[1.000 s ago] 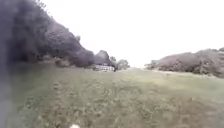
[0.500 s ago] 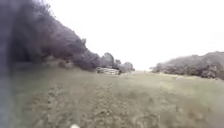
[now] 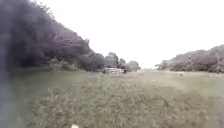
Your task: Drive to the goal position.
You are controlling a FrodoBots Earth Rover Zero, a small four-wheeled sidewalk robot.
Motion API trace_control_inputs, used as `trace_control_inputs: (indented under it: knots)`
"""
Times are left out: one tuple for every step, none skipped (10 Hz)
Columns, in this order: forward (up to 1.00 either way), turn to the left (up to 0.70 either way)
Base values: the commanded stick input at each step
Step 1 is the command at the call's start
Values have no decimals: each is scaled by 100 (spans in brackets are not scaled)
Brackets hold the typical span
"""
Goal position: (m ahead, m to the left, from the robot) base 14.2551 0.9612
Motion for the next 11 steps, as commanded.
trace_control_inputs:
  knots:
    - [85, -15]
    - [85, 0]
    - [85, 0]
    - [85, 0]
    - [85, 0]
    - [85, 0]
    - [85, 0]
    - [85, 0]
    - [85, 0]
    - [85, 0]
    - [85, 0]
